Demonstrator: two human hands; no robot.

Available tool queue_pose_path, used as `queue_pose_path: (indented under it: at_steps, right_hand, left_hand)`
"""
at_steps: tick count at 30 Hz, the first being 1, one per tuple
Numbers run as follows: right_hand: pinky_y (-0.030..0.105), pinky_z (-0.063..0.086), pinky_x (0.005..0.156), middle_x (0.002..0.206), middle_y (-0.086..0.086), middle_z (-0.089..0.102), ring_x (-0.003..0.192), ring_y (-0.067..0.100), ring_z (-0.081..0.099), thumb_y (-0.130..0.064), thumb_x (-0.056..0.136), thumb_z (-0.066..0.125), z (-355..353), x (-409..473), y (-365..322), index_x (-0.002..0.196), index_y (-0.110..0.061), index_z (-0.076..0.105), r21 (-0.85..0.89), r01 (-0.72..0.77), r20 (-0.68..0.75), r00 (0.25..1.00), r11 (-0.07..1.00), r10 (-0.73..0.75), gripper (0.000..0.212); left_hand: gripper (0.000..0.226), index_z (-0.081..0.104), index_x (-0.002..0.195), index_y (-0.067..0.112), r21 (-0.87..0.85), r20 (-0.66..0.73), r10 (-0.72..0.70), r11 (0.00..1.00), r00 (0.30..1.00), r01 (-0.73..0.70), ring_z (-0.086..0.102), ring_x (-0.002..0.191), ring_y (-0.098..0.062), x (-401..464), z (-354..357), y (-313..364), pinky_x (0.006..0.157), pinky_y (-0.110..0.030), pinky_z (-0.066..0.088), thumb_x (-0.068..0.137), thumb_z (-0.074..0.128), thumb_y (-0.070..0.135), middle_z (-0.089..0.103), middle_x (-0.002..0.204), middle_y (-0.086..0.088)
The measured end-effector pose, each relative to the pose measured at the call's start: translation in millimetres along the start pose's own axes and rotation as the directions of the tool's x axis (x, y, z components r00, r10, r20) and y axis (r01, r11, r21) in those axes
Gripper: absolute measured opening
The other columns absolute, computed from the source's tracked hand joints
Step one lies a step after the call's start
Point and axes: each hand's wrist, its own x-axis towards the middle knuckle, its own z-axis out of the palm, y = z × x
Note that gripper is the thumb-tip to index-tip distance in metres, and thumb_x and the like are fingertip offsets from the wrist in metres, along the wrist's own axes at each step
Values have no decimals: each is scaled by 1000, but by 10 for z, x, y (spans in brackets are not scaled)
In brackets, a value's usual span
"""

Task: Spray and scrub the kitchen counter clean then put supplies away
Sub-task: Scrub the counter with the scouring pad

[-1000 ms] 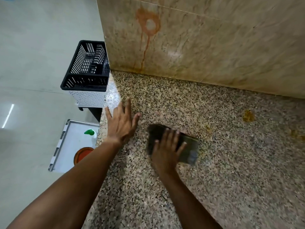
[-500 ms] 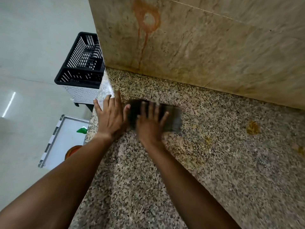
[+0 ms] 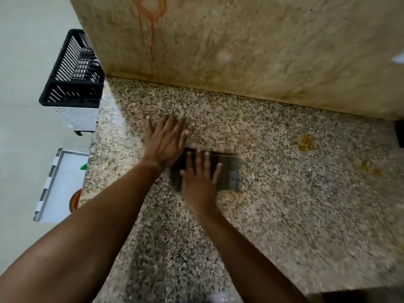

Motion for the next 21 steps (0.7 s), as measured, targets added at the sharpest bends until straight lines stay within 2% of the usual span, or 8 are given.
queue_pose_path:
  at_steps: [2, 3, 6, 9, 12, 15, 17, 21]
  right_hand:
    - [67, -6, 115, 166, 6, 8, 153, 30, -4, -53, 98, 26, -32, 140, -66, 156, -24, 12, -13, 154, 15, 988, 988, -154, 67]
    - [70, -6, 114, 166, 5, 4, 153, 30, -6, -54, 97, 30, -110, 351, 124, 157, -26, 6, -61, 143, -1, 990, 988, -143, 70]
    - [76, 1, 110, 166, 4, -6, 152, 29, -10, -50, 101, 22, -200, 565, 1134, 154, -32, -13, -73, -261, -107, 962, 963, 252, 66]
    - [75, 3, 109, 166, 5, 3, 153, 28, -5, -46, 103, 14, -63, -324, 1377, 157, -29, -2, 97, -540, -129, 826, 836, 549, 58]
    - [76, -4, 108, 166, 8, 2, 152, 33, -5, -51, 102, 24, 165, -1070, 549, 157, -26, -2, 75, -374, -72, 923, 924, 379, 66]
    - [77, -7, 107, 165, 5, -4, 152, 31, -8, -54, 102, 24, 105, -487, 171, 157, -29, -1, 25, -103, -68, 992, 994, 105, 65]
    - [78, -5, 106, 165, 5, -9, 152, 30, -12, -51, 102, 17, -32, 19, 632, 156, -29, -6, 2, -242, -62, 968, 970, 242, 63]
    - [77, 3, 108, 166, 6, -2, 152, 29, -9, -49, 103, 13, 73, -625, 1394, 156, -28, -6, 117, -632, -123, 756, 766, 642, 61]
  left_hand:
    - [57, 33, 147, 29, -38, 23, 5, 999, 1000, -4, 20, 149, -24, 54, 15, 230, 116, -67, 3, 101, 10, 51, 37, 155, -2]
    - [56, 35, 146, 30, -47, 19, -3, 999, 1000, 4, 23, 148, -24, 73, 13, 289, 115, -68, 3, 101, 10, 51, 38, 153, -1]
    - [61, 29, 148, 31, 4, 27, -1, 1000, 1000, 1, 23, 148, -25, -1, 67, 298, 115, -69, 2, 99, 2, 55, 33, 157, -2]
    - [64, 24, 149, 36, 68, 92, 3, 998, 996, -9, 14, 151, -27, -202, 157, 319, 114, -71, 0, 96, -1, 60, 19, 163, -4]
    - [65, 27, 147, 36, 49, 101, -20, 999, 995, 15, 13, 151, -30, -231, 160, 421, 112, -72, 0, 95, 0, 62, 18, 163, -5]
    - [63, 32, 144, 36, 80, 91, -10, 997, 996, 3, 18, 149, -30, -131, 108, 406, 110, -75, 3, 95, 2, 61, 26, 159, -5]
    - [62, 31, 144, 37, 108, 97, 18, 994, 995, -28, 19, 149, -28, -90, 100, 391, 109, -76, 4, 96, 1, 60, 29, 158, -3]
    - [62, 28, 147, 38, 82, 121, 4, 997, 993, -14, 13, 151, -28, -174, 177, 445, 110, -75, 1, 96, 2, 61, 21, 162, -2]
